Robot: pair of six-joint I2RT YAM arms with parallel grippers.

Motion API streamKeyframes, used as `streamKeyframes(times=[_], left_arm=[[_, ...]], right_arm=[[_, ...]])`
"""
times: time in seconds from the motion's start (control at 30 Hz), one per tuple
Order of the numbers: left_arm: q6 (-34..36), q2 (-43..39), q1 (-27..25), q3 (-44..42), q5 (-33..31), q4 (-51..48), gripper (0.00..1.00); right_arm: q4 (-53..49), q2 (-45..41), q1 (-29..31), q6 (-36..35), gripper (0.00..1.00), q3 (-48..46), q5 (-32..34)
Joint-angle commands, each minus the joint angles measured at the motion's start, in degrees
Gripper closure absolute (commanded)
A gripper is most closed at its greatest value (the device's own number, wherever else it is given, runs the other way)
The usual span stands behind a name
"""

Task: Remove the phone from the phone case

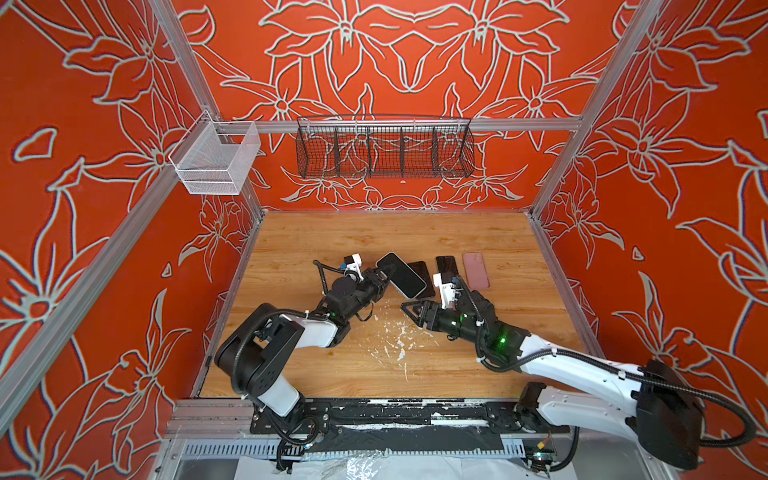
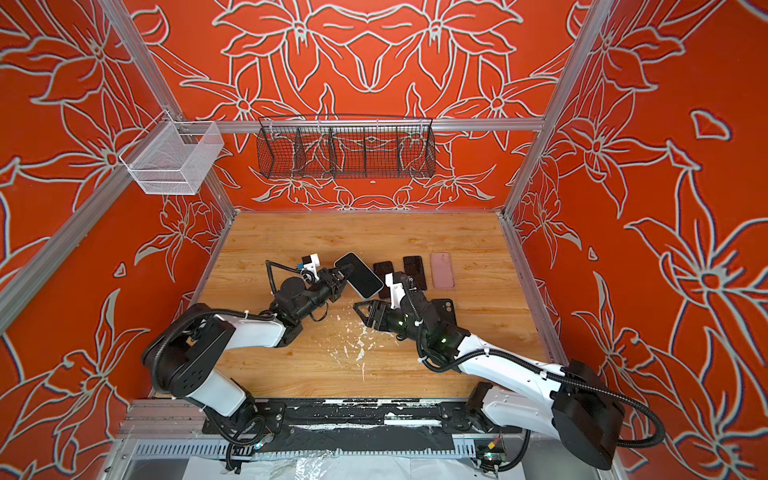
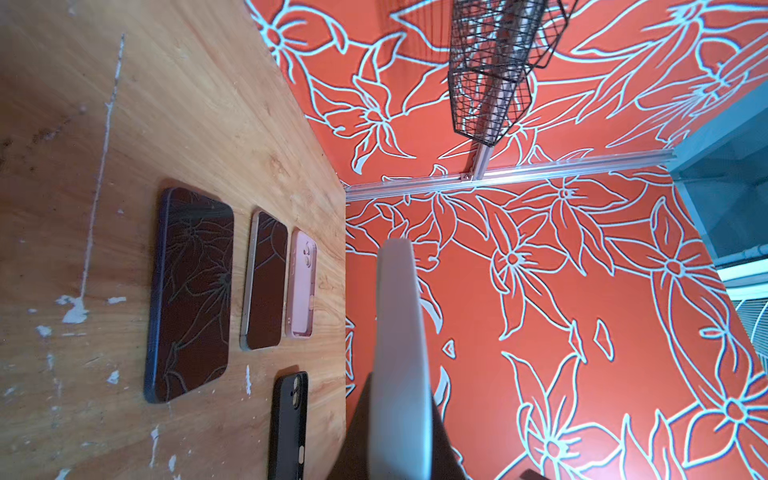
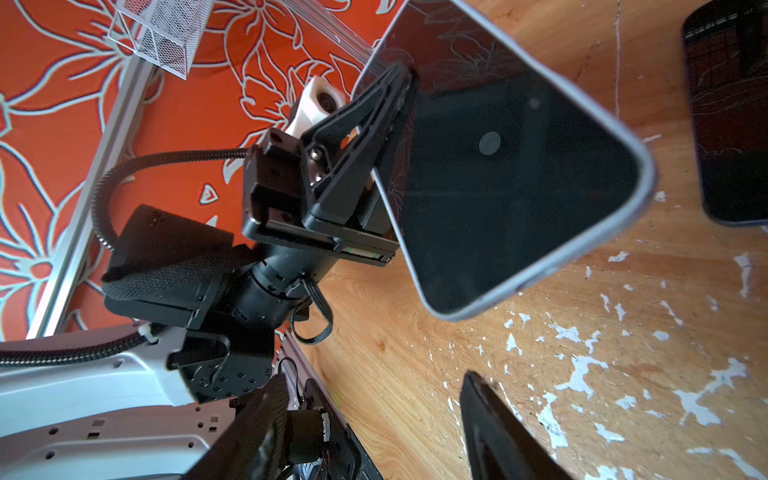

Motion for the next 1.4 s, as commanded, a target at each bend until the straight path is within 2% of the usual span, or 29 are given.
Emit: streamKeyframes(times=[0.0,0.27,0.47,0.8,1.07,1.37], left_arm=[[5.1,-6.4,-0.5,1.0,-2.5,-3.7,1.00],[3.5,-10.8,-0.5,-2.0,-4.3,-2.8,1.00],[2.3,-12.5,-0.6,-4.0,-5.7,-0.3,1.00],[1.9,-17.5,-0.6,-4.5,-6.3,-4.7,1.00],[-0.5,-18.9,-0.5,-6.1,-6.9,-3.5,1.00],[-1.8,-18.9,-0.5,-7.0,-7.4,-2.9,1.00]], right_arm=[[4.9,1.1,-0.2,2.1,0.34,0.4,-0.7],[15.1,5.0,0.0,5.0,0.40,-0.7,-0.6],[18.1,7.1,1.5,4.1,0.48,0.6,-0.1],[23.4,10.8,2.8,6.2,0.51,0.0,2.8],[30.4,13.8,4.0,6.3,0.61,-0.2,4.9],[33.5,16.8,4.6,6.5,0.70,0.2,4.7]])
